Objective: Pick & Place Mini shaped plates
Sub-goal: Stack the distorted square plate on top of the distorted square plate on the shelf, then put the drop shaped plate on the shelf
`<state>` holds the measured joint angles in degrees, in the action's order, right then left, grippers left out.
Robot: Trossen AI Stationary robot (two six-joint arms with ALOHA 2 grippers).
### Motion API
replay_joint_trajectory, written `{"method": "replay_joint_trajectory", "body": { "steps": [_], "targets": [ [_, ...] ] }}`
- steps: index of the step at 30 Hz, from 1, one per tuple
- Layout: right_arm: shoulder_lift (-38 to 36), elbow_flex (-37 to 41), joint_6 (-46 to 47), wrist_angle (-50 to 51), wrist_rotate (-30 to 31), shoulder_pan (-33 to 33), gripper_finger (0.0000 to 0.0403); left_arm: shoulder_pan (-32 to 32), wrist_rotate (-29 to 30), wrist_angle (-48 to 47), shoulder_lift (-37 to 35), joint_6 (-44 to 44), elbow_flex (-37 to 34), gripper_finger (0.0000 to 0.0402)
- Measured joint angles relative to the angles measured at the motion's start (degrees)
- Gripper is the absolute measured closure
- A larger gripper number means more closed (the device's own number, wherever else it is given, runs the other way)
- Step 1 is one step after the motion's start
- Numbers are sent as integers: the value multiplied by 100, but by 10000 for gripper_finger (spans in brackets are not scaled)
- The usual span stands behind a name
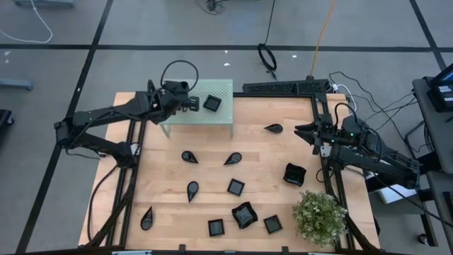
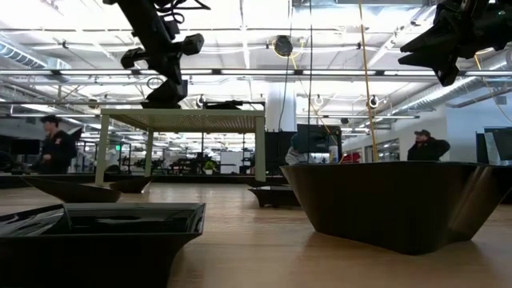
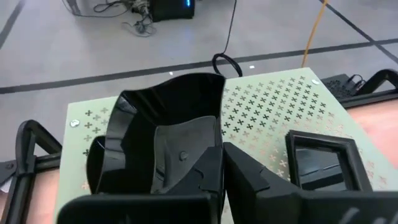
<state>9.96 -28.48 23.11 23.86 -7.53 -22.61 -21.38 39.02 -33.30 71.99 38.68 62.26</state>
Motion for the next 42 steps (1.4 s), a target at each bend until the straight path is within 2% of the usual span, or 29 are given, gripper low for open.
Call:
{"method": "replay_joint_trajectory", "body": {
  "steps": [4, 9, 18, 28, 38, 42],
  "targets": [
    [0, 1, 0, -2, 0, -2, 298, 119, 53, -3, 0, 0, 0, 397],
    [0, 1, 0, -1, 0, 0, 298, 202, 396, -175, 0, 44, 0, 392],
    [0, 1, 0, 0, 0, -2, 298, 207, 265, -564, 0, 380, 0, 389],
    [0, 1, 0, 0, 2, -2, 298, 207, 266, -595, 0, 504, 0, 396],
    [0, 1, 0, 0, 0, -1, 298, 203, 302, -581, 0, 667, 0, 317],
    [0, 1, 0, -2, 1, -1, 298, 203, 434, -281, 0, 439, 0, 294]
  ]
}}
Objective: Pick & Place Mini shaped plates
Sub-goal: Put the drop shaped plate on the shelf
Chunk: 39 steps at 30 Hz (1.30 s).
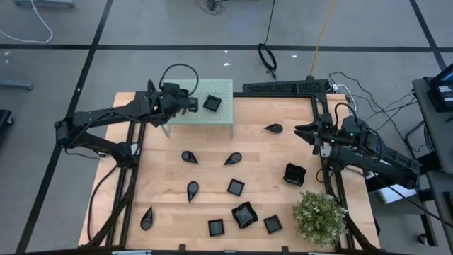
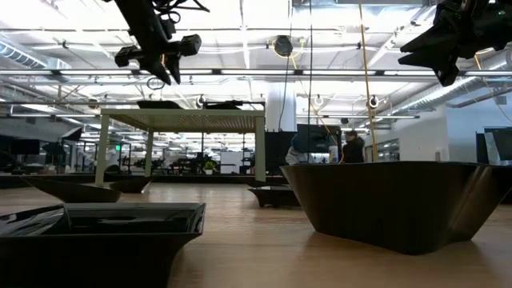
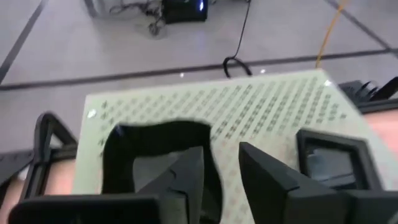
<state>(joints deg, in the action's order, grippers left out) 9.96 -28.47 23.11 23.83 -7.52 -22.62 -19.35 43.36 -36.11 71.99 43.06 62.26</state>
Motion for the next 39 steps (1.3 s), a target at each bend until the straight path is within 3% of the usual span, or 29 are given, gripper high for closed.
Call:
{"method": "replay_joint_trajectory", "body": {
  "steps": [5, 8, 11, 16, 23, 31, 35, 39],
  "targets": [
    [0, 0, 0, 2, -1, 1, 298, 5, -236, 873, -48, -702, 0, 280],
    [0, 0, 0, 2, 0, 0, 298, 48, -1122, 1376, -44, -1153, 0, 280],
    [0, 0, 0, 1, -1, 1, 298, 160, -2441, 1495, -46, -1533, 0, 280],
    [0, 0, 0, 0, -1, 1, 298, 589, -4606, 1006, -44, -1772, 0, 279],
    [0, 0, 0, 2, -1, -1, 298, 1700, -6096, -712, -44, -982, 0, 279],
    [0, 0, 0, 2, -1, 0, 298, 3270, -5817, -2235, 9, 872, -2, 279],
    [-1, -1, 0, 2, -1, -1, 298, 3773, -5180, -2157, 15, 1574, -2, 279],
    [0, 0, 0, 2, -1, 1, 298, 4180, -4210, -1855, 50, 1339, -2, 279]
  ]
}}
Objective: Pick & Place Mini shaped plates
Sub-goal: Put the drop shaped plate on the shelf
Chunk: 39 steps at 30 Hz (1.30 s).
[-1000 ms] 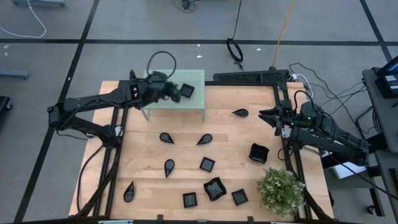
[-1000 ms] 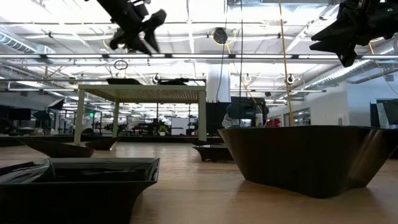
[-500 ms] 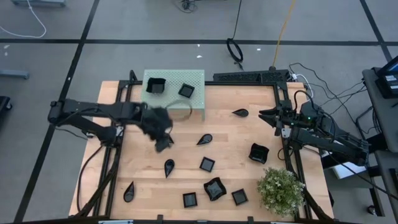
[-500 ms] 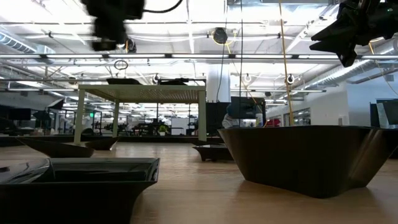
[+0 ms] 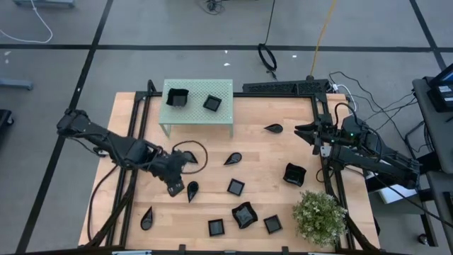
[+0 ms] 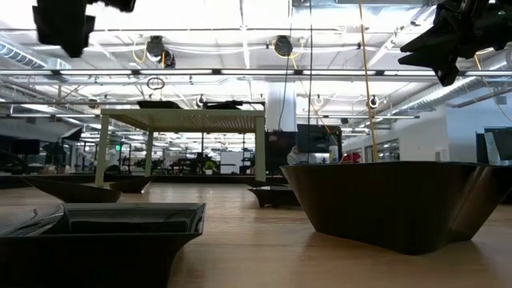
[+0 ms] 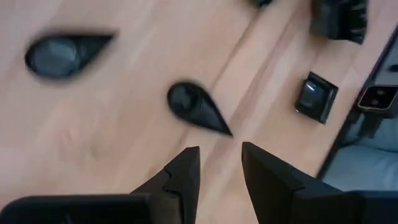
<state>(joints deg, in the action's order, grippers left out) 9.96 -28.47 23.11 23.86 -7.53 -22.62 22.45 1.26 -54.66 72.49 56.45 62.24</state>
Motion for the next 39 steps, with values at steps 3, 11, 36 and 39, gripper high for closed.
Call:
{"method": "replay_joint_trajectory", "body": {
  "steps": [3, 11, 36, 39],
  "targets": [
    [-2, 0, 2, 0, 0, 0, 298, 243, 231, 396, 165, -800, 0, 279],
    [-2, 0, 0, 0, 0, 0, 298, 450, 179, 843, 951, -1033, 2, 279],
    [-2, 0, 0, 0, 0, 0, 298, -316, 65, 189, 2931, 1982, -2, 200],
    [0, 0, 0, 0, 0, -2, 298, -309, -205, 278, 3038, 2077, 0, 191]
  ]
}}
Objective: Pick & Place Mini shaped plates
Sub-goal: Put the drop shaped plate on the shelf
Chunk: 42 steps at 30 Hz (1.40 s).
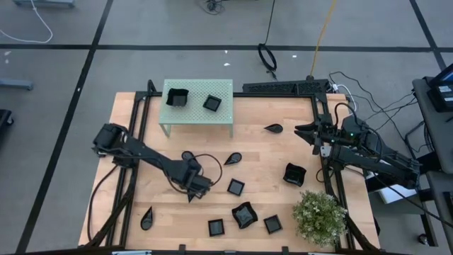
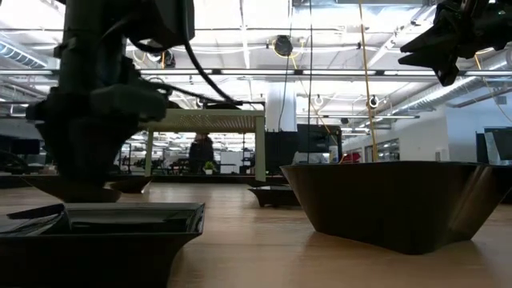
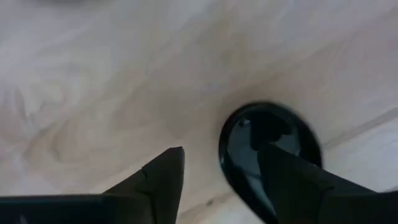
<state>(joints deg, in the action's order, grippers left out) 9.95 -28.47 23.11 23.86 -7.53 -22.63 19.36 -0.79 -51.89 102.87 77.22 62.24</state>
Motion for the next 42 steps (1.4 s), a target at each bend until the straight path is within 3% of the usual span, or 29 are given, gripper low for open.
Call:
{"method": "replay_joint_trajectory", "body": {
  "steps": [5, 9, 19, 27, 36, 42],
  "targets": [
    [-2, 0, 0, 0, 1, 1, 298, 65, -217, 180, 164, 141, 10, 202],
    [-2, 0, 0, 0, 2, 2, 298, 52, -224, 268, 223, 92, 24, 233],
    [-2, 0, 0, 0, 0, 2, 298, 47, -377, 315, 202, 108, 11, 388],
    [-2, 0, 0, 0, 0, 1, 298, -2, -346, 525, -359, 105, -15, 395],
    [-2, -1, 0, 0, 1, 1, 298, -24, 876, 717, -1515, -102, -11, 397],
    [-2, 0, 0, 0, 0, 0, 298, -175, 1970, 1705, -2060, -753, -11, 388]
  ]
}}
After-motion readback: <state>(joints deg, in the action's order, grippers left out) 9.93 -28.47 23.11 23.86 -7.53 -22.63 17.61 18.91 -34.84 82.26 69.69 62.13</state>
